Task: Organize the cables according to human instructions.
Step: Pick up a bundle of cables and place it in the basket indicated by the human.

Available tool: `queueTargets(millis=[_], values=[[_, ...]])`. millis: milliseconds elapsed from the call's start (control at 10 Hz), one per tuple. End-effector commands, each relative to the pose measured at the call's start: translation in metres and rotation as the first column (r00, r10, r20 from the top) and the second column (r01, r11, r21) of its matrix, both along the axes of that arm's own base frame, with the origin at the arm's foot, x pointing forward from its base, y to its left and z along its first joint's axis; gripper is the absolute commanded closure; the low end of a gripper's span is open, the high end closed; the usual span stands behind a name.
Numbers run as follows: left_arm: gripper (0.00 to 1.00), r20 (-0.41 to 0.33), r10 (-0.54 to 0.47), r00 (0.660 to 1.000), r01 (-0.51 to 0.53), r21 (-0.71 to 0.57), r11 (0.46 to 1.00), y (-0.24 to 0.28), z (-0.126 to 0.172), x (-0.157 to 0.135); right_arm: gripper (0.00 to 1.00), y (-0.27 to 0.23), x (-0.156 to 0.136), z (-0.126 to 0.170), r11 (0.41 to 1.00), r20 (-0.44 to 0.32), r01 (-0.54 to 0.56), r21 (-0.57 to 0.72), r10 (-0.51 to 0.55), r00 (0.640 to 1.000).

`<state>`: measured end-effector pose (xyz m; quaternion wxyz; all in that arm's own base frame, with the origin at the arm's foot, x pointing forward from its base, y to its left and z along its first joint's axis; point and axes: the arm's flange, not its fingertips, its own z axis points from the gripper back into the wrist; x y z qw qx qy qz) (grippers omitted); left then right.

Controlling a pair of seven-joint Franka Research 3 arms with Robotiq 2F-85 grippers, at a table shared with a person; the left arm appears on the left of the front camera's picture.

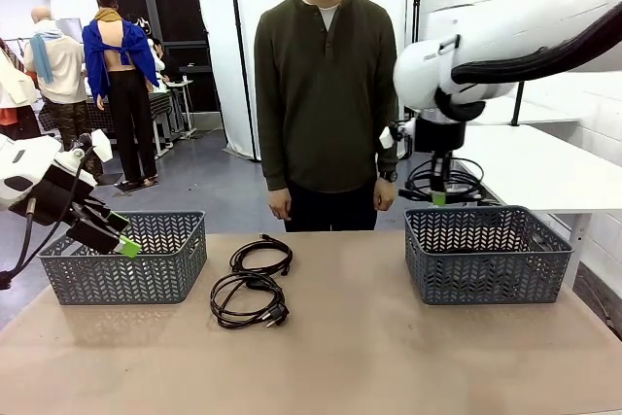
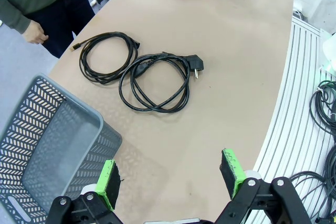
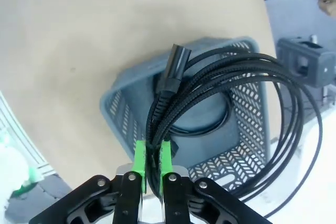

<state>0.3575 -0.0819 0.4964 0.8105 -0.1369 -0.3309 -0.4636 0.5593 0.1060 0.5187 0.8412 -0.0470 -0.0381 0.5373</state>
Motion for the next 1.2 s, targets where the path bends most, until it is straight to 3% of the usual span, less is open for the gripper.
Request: queueTargets(millis=[0, 200, 400, 1100], values=[[0.0, 0.0, -0.016, 1.0, 0.016, -0.009, 1.0, 0.003, -0.002, 0.002, 1.0, -0.024, -0.008, -0.008, 0.997, -0.013, -0.045, 0.057, 0.046, 0.999], [0.0, 0.0, -0.016, 1.0, 0.016, -0.009, 1.0, 0.003, -0.002, 0.002, 1.0, -0.043, 0.002, -0.018, 0.997, -0.031, -0.059, 0.043, 0.061, 0.998], [0.0, 0.0, -0.016, 1.0, 0.016, -0.009, 1.0, 0.003, -0.002, 0.002, 1.0, -0.055, 0.007, -0.035, 0.987, 0.001, -0.157, 0.038, 0.157, 0.988], [0.0, 0.0, -0.016, 1.0, 0.016, -0.009, 1.0, 0.003, -0.002, 0.002, 1.0, -0.072, 0.008, -0.074, 0.954, 0.019, -0.295, 0.049, 0.295, 0.955]])
